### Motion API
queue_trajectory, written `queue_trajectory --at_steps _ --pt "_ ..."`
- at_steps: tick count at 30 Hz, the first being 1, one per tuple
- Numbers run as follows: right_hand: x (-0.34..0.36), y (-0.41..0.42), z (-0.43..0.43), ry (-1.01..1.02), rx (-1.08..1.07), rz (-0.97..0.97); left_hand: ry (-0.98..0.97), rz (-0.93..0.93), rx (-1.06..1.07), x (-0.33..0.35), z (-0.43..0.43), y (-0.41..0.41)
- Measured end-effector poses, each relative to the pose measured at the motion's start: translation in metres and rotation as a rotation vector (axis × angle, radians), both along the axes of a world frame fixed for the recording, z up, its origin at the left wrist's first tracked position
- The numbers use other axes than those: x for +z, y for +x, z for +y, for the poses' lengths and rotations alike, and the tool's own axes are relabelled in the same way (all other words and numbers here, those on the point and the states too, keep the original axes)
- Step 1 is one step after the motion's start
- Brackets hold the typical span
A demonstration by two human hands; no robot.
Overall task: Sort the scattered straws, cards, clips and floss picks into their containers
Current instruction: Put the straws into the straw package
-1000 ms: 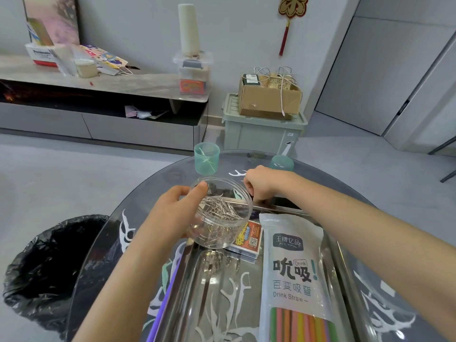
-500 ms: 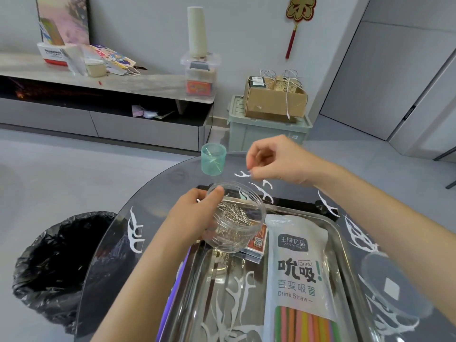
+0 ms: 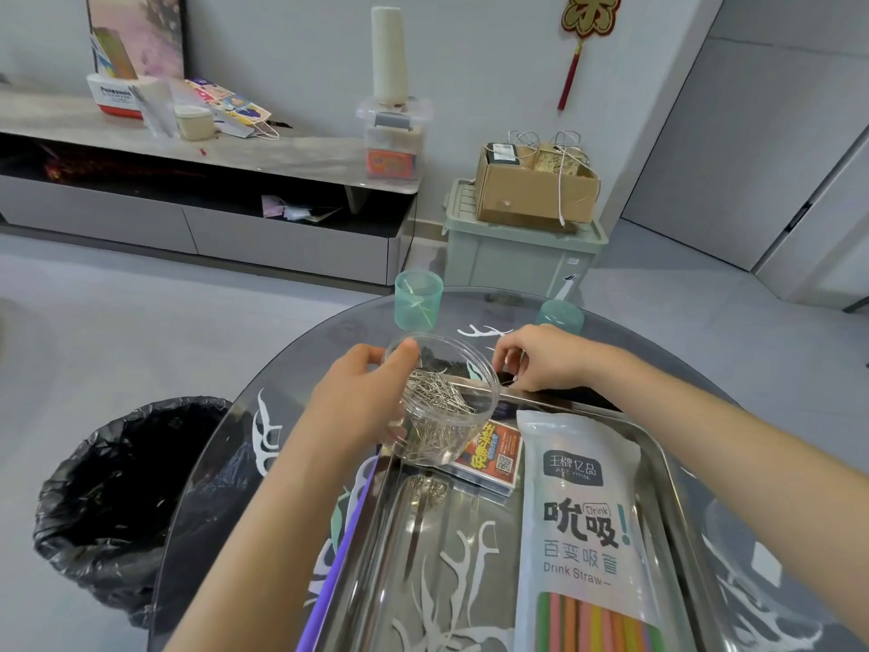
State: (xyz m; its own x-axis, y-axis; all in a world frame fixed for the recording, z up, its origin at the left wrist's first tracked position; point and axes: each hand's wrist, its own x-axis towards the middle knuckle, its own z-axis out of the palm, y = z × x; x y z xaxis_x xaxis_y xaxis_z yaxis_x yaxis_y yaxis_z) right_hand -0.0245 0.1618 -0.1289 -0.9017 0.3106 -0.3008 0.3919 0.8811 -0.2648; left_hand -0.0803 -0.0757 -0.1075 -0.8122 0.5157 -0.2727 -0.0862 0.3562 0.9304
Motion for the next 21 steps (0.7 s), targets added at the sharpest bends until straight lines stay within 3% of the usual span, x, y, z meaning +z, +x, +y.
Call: queue_trajectory --at_steps 13,16,18,21 --pt "-0.002 -0.01 -0.004 0.095 -0.041 -0.077 -0.005 -0.011 -0.015 -0.002 -0.001 0.0" --pt "0.017 -0.004 -0.003 -0.059 -0.175 0.102 -0.004 -0.005 -0.031 -0.002 -0.001 0.0" --pt "0.041 0.002 -0.01 -0.303 -0.219 0.296 -0.008 0.014 -0.05 -0.003 0.001 0.001" --pt "0.068 0.013 -0.038 -0.642 -0.025 0.424 -0.031 0.03 -0.056 -0.006 0.003 0.002"
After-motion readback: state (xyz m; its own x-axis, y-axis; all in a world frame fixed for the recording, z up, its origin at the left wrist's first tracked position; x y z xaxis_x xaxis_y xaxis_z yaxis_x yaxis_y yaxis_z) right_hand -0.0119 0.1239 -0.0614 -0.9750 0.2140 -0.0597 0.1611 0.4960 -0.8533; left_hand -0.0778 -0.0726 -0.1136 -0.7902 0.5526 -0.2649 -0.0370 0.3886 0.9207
